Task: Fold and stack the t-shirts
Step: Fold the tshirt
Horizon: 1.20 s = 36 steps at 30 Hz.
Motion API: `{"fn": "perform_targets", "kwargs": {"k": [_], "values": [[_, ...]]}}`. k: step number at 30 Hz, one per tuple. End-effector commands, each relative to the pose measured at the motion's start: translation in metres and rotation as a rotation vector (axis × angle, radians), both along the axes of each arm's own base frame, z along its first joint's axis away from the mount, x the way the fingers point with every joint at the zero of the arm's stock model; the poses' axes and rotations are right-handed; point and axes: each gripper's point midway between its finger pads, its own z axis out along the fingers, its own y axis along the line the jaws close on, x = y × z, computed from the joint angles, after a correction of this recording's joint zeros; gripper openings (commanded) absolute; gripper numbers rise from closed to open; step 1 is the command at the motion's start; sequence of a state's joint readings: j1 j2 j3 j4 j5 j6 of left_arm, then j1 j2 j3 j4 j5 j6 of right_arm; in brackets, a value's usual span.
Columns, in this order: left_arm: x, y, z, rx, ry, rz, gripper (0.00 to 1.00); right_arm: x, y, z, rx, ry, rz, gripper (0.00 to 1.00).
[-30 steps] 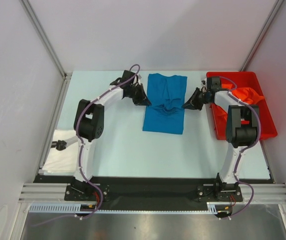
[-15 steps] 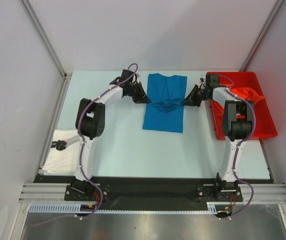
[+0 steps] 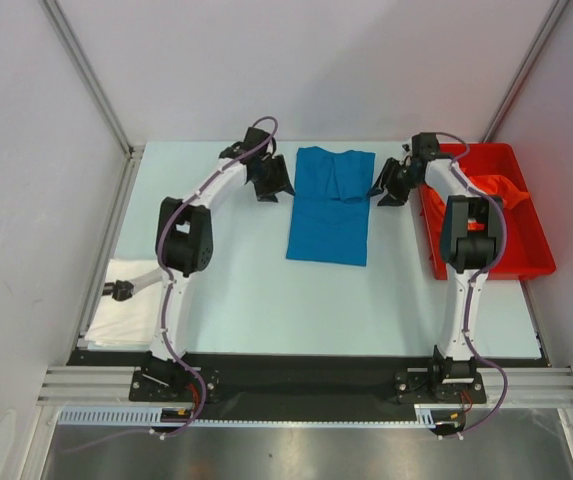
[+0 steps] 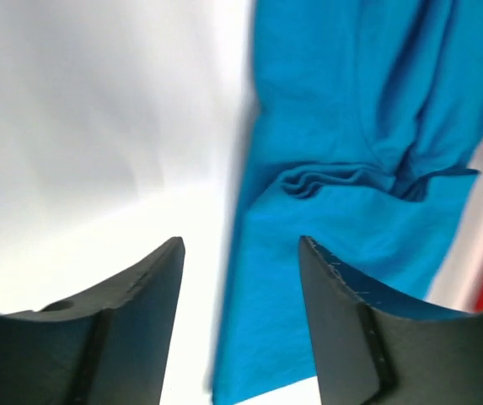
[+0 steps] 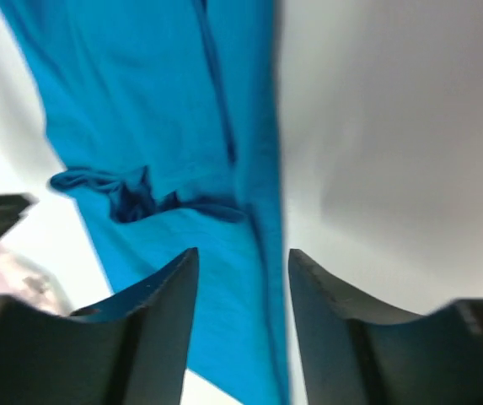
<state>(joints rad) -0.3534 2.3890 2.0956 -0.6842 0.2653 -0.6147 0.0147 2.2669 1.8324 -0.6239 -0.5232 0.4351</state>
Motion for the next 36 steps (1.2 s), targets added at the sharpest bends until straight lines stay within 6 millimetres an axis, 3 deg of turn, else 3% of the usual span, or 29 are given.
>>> {"fn": "perform_targets", "kwargs": {"k": [1,2,3,4,5,6,7,8,9,10,11,12,13,14,16,18,27,30,31,33,34,36], "values": [[0.005,0.027,0.073,0.174,-0.208,-0.033,0.63,-0.001,-0.037,0.030,-0.238,-0.047,0.019,0.54],[-0.003,0.017,0.080,0.128,-0.219,-0.081,0.63,-0.004,-0.035,0.032,-0.232,-0.044,0.016,0.54],[-0.002,0.008,0.088,0.088,-0.260,-0.111,0.62,-0.004,-0.030,0.050,-0.209,-0.087,0.011,0.54],[-0.020,-0.002,0.087,0.057,-0.254,-0.160,0.60,-0.007,-0.018,0.056,-0.175,-0.104,0.020,0.54],[-0.027,-0.011,0.086,0.018,-0.252,-0.190,0.57,-0.024,-0.004,0.043,-0.122,-0.057,0.026,0.54],[-0.041,-0.024,0.075,-0.052,-0.222,-0.223,0.54,-0.020,0.005,0.063,-0.101,-0.138,0.027,0.53],[-0.049,-0.032,0.078,-0.086,-0.219,-0.235,0.51,-0.026,0.013,0.060,-0.086,-0.138,0.032,0.51],[-0.051,-0.047,0.084,-0.166,-0.251,-0.272,0.46,-0.043,0.035,0.050,-0.042,-0.111,0.062,0.51],[-0.057,-0.056,0.081,-0.222,-0.230,-0.265,0.45,-0.036,0.047,0.055,-0.005,-0.173,0.071,0.49],[-0.068,-0.061,0.063,-0.251,-0.188,-0.274,0.43,-0.040,0.060,0.057,0.031,-0.187,0.092,0.42],[-0.072,-0.069,0.057,-0.293,-0.175,-0.286,0.40,-0.046,0.077,0.056,0.085,-0.183,0.127,0.38],[-0.071,-0.080,0.064,-0.366,-0.196,-0.309,0.39,-0.044,0.088,0.055,0.132,-0.195,0.127,0.36],[-0.072,-0.088,0.063,-0.393,-0.195,-0.327,0.38,-0.043,0.095,0.054,0.158,-0.201,0.138,0.28],[-0.071,-0.093,0.050,-0.409,-0.173,-0.334,0.37,-0.046,0.108,0.048,0.198,-0.189,0.170,0.21],[-0.065,-0.104,0.051,-0.474,-0.185,-0.354,0.35,-0.037,0.118,0.048,0.253,-0.221,0.176,0.09],[-0.056,-0.105,0.037,-0.477,-0.172,-0.345,0.32,-0.029,0.127,0.043,0.314,-0.240,0.189,0.03],[-0.011,-0.082,-0.002,-0.456,-0.142,-0.230,0.30,0.008,0.124,-0.005,0.465,-0.179,0.086,0.00],[-0.007,-0.082,-0.002,-0.473,-0.158,-0.230,0.30,0.027,0.115,-0.003,0.471,-0.209,0.068,0.00],[-0.006,-0.082,-0.003,-0.469,-0.158,-0.233,0.30,0.031,0.111,-0.014,0.471,-0.194,0.058,0.00],[-0.010,-0.081,-0.007,-0.459,-0.143,-0.232,0.30,0.045,0.107,-0.006,0.487,-0.213,0.055,0.00],[-0.011,-0.080,-0.009,-0.455,-0.140,-0.232,0.30,0.047,0.106,-0.017,0.485,-0.194,0.047,0.00],[-0.014,-0.079,-0.008,-0.449,-0.143,-0.234,0.31,0.057,0.100,-0.012,0.491,-0.200,0.039,0.00]]}}
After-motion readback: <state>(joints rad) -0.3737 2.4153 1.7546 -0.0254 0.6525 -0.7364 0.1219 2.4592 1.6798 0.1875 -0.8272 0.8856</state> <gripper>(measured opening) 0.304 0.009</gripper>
